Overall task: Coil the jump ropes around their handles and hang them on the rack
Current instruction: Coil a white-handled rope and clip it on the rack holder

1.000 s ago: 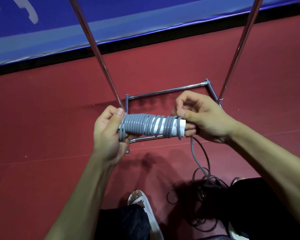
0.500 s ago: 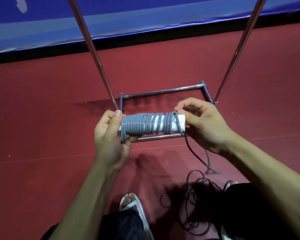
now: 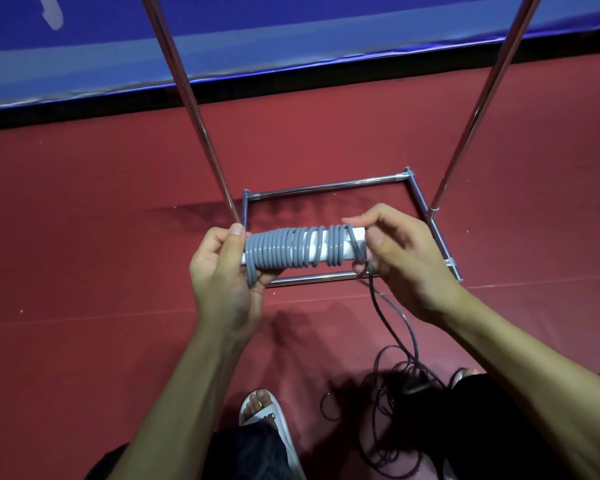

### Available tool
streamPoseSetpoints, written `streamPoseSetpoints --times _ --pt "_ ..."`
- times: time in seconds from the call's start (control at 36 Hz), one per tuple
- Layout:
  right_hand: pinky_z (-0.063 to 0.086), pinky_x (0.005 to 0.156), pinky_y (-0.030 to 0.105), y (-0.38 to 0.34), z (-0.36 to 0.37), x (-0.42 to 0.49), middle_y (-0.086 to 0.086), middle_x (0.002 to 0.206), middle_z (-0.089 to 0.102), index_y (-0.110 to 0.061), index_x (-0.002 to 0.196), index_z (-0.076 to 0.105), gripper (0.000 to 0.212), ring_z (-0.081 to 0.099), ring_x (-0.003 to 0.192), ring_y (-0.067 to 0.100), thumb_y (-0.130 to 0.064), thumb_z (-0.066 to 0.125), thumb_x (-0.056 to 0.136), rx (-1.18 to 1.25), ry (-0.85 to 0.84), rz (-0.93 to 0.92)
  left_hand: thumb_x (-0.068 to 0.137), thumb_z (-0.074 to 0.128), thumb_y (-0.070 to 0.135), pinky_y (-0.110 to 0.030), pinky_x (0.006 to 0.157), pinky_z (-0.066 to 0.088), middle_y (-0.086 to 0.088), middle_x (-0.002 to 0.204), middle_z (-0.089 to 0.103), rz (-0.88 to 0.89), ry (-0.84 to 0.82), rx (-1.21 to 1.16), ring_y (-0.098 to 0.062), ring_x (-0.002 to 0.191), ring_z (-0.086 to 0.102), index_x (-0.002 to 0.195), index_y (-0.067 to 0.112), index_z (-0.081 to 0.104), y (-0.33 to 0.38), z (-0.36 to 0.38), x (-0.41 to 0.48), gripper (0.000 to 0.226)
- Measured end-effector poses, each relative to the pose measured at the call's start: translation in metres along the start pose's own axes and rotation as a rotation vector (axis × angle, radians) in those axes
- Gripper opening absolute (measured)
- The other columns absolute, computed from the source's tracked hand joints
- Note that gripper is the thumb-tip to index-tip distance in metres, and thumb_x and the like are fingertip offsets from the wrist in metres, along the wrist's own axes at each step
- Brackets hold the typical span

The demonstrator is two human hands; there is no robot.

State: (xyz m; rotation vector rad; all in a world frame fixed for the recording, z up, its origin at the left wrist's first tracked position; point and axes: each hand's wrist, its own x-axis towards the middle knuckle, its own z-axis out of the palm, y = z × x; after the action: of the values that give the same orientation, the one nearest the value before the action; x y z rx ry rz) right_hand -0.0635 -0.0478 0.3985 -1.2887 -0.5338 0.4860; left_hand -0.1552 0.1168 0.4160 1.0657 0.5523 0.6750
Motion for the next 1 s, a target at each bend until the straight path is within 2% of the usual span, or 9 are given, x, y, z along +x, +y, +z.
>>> streamPoseSetpoints --times 0.14,0.22,0.36,0.5,0.58,0.64,0.72,0.81,1.0 --pt "0.055 0.081 0.041 0.001 0.008 -0.004 -0.006 0.093 0.071 -0.026 0.092 0.064 0.034 0.064 0.088 0.015 -0.039 0.081 0.066 -0.207 0.028 -0.079 0.102 0.044 0.012 -0.025 0.044 0.05 0.001 0.058 0.052 0.023 0.046 0.016 -0.009 0.05 0.056 0.073 0.012 0.04 -0.001 0.0 -0.001 0.029" --pt "0.057 0.072 0.033 0.001 0.013 -0.006 -0.006 0.092 0.072 -0.022 0.097 0.066 0.031 0.067 0.084 0.014 -0.033 0.078 0.072 -0.212 0.076 -0.089 0.102 0.044 0.013 -0.023 0.042 0.049 0.0 0.059 0.052 0.032 0.051 0.026 -0.009 0.049 0.055 0.074 0.012 0.041 -0.002 0.002 -0.001 0.028" --pt "0.055 0.083 0.033 0.005 0.022 -0.008 -0.012 0.092 0.072 -0.024 0.105 0.068 0.027 0.065 0.084 0.005 -0.025 0.074 0.079 -0.131 0.127 -0.098 0.101 0.045 0.014 -0.025 0.045 0.051 -0.002 0.063 0.05 0.069 0.08 0.062 -0.011 0.052 0.054 0.074 0.013 0.041 -0.004 0.004 -0.001 0.028" --pt "0.055 0.075 0.028 0.008 0.029 -0.01 -0.007 0.101 0.067 -0.045 0.113 0.053 0.041 0.056 0.073 0.002 -0.061 0.053 0.076 -0.225 0.17 -0.008 0.102 0.045 0.01 -0.025 0.045 0.044 0.006 0.054 0.048 0.123 0.091 0.074 -0.01 0.048 0.046 0.073 0.013 0.038 -0.005 0.005 0.003 0.03" --pt "0.046 0.061 0.03 0.004 0.031 -0.008 -0.008 0.073 0.052 -0.044 0.108 0.064 0.042 0.047 0.062 0.01 -0.067 0.045 0.078 -0.096 0.202 0.052 0.101 0.045 0.011 -0.025 0.046 0.046 0.007 0.055 0.048 0.123 0.102 0.061 -0.009 0.049 0.048 0.071 0.013 0.038 -0.006 0.005 0.004 0.031" --pt "0.039 0.06 0.034 0.003 0.031 -0.008 -0.009 0.065 0.044 -0.038 0.106 0.07 0.032 0.042 0.06 0.011 -0.055 0.051 0.086 -0.001 0.229 0.057 0.101 0.045 0.011 -0.025 0.047 0.047 0.007 0.055 0.049 0.118 0.104 0.046 -0.008 0.049 0.049 0.071 0.013 0.038 -0.007 0.005 0.003 0.031" --pt "0.045 0.063 0.037 0.004 0.033 -0.01 -0.013 0.067 0.055 -0.032 0.105 0.072 0.025 0.046 0.062 0.009 -0.043 0.061 0.085 0.068 0.243 0.041 0.101 0.045 0.012 -0.024 0.046 0.048 0.005 0.057 0.05 0.108 0.1 0.035 -0.009 0.051 0.051 0.072 0.013 0.04 -0.008 0.007 0.002 0.03" --pt "0.05 0.059 0.035 0.003 0.04 -0.011 -0.003 0.073 0.058 -0.027 0.099 0.071 0.017 0.049 0.061 0.013 -0.031 0.06 0.087 0.108 0.274 0.009 0.102 0.045 0.012 -0.024 0.045 0.046 0.005 0.057 0.049 0.128 0.083 0.043 -0.009 0.05 0.049 0.072 0.013 0.04 -0.01 0.011 -0.001 0.03" --pt "0.049 0.054 0.024 0.006 0.05 -0.01 -0.001 0.08 0.061 -0.015 0.106 0.067 0.026 0.051 0.064 0.009 -0.026 0.06 0.083 0.287 0.343 0.028 0.102 0.043 0.014 -0.031 0.056 0.053 0.003 0.062 0.047 0.067 0.001 0.01 -0.012 0.057 0.049 0.075 0.014 0.038 -0.016 0.02 -0.008 0.027"
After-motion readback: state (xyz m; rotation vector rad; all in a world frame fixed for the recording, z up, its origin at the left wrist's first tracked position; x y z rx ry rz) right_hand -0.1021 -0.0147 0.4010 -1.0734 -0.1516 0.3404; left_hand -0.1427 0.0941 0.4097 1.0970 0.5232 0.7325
